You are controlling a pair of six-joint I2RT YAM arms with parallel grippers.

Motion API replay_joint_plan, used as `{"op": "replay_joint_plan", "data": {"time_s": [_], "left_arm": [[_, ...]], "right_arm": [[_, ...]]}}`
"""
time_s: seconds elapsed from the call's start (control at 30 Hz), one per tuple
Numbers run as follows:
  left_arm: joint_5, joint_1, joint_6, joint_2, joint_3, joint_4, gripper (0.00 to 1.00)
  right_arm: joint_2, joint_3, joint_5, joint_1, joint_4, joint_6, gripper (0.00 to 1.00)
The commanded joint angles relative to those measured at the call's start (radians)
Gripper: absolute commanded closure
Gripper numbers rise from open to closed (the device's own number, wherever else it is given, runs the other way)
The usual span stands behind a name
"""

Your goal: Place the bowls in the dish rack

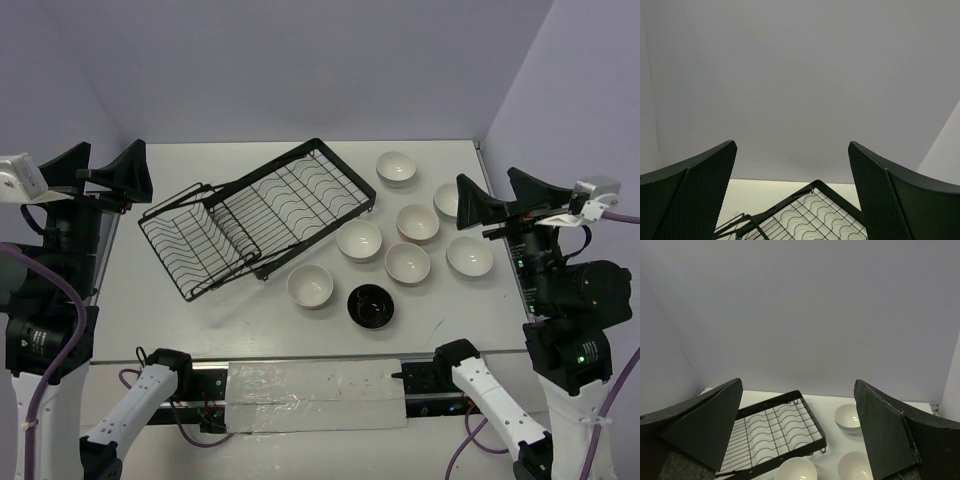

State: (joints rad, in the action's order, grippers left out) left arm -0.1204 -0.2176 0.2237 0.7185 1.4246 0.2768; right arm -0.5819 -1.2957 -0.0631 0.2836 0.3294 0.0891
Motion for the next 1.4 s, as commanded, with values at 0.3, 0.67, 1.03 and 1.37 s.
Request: {"op": "replay_joint_plan", "data": {"time_s": [0.3,0.67,1.03,1.37], "left_arm": [[-0.019,-0.005,0.054,0.035,-0.088,0.024,0.01],[-0.042,-0.005,0.085,0.041,-0.213,0.093,0.01],[-0.077,-0.005,0.074,0.048,-0.274,0.156,0.01],[-0.140,-0.005,0.074,0.041,-0.297,0.190,0.01]], "right_arm": [[-0.098,0.174,0.175,0.006,0.115,0.196,0.00],[-0.272,0.311,0.020,0.198,0.327,0.320,0.00],[-0.475,0.443,-0.024,0.451,0.339,0.523,0.25],[-0.693,0.424,-0.092,0.592,0.349,0.633,0.32]]}}
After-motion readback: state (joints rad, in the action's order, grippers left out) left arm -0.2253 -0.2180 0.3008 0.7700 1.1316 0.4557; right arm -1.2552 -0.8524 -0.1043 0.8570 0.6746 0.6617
